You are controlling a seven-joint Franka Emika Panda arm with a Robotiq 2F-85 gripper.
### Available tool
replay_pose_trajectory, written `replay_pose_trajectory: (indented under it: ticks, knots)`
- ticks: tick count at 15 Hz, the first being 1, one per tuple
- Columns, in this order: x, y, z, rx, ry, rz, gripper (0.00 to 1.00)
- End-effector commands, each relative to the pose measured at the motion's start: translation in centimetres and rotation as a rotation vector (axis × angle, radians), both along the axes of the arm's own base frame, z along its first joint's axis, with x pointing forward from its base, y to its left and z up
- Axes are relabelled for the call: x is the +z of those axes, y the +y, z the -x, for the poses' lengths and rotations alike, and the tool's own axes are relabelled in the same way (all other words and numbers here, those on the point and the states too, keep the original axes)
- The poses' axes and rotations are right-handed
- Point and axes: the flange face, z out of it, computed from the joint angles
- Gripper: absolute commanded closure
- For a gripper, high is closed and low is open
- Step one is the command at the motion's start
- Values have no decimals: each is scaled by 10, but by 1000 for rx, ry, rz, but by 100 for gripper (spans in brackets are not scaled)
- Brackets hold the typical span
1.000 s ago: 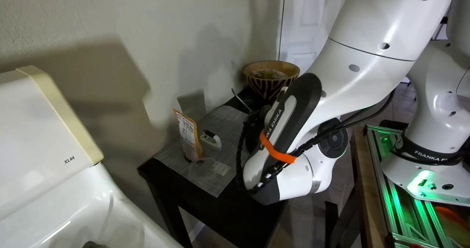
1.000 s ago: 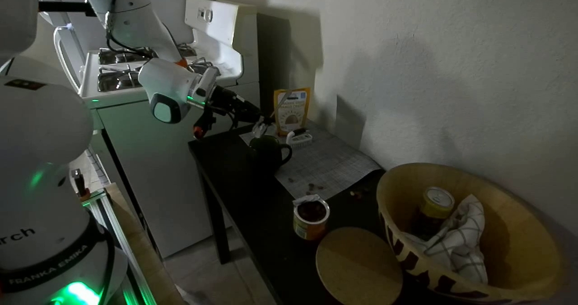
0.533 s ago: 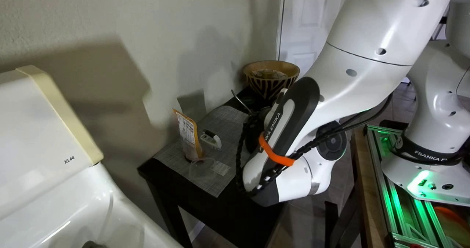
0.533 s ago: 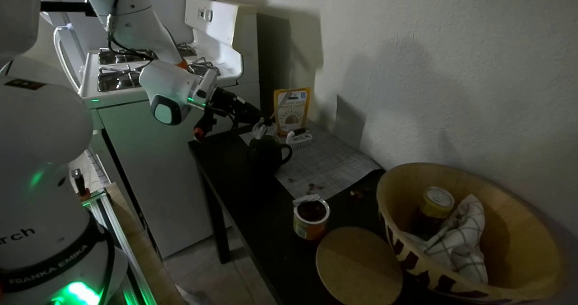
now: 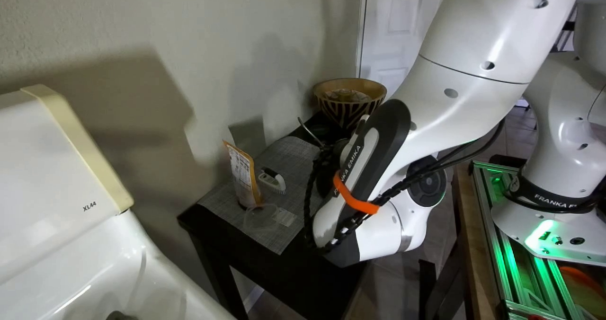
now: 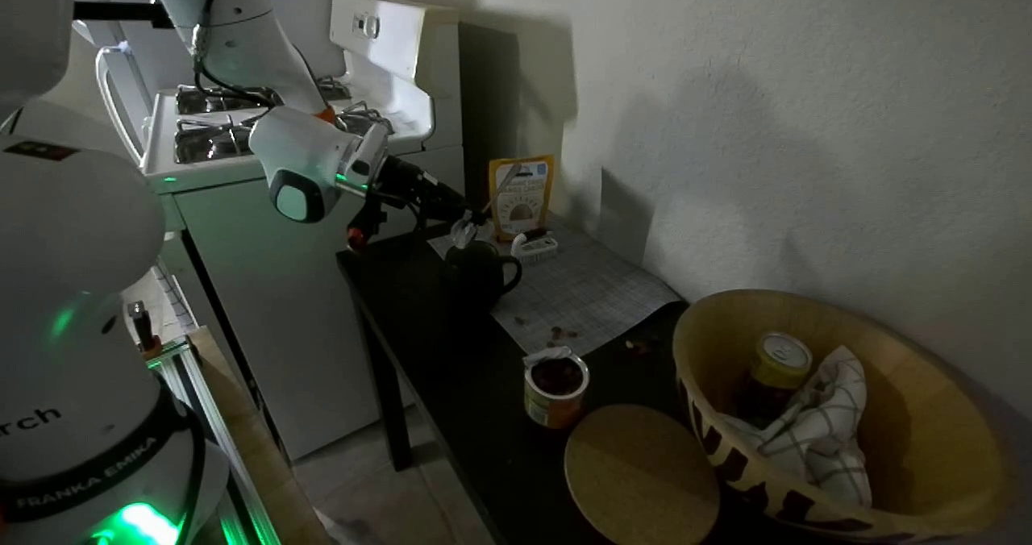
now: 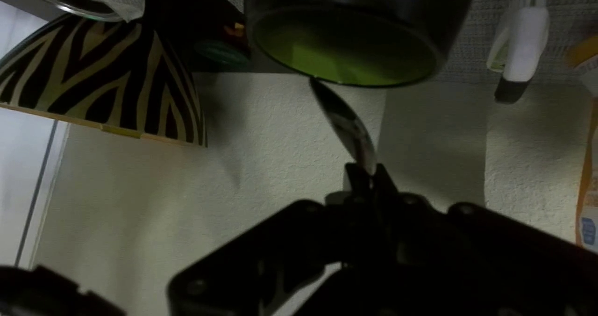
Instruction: Lift the spoon from the table and put it in the black mug
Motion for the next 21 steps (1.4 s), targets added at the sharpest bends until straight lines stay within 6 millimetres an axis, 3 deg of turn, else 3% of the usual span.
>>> replay_pose_trajectory:
  ticks: [1, 21]
  knots:
    - [-5, -2, -1, -10, -3, -7, 99]
    - [-25, -3, -1, 19, 12, 8, 99]
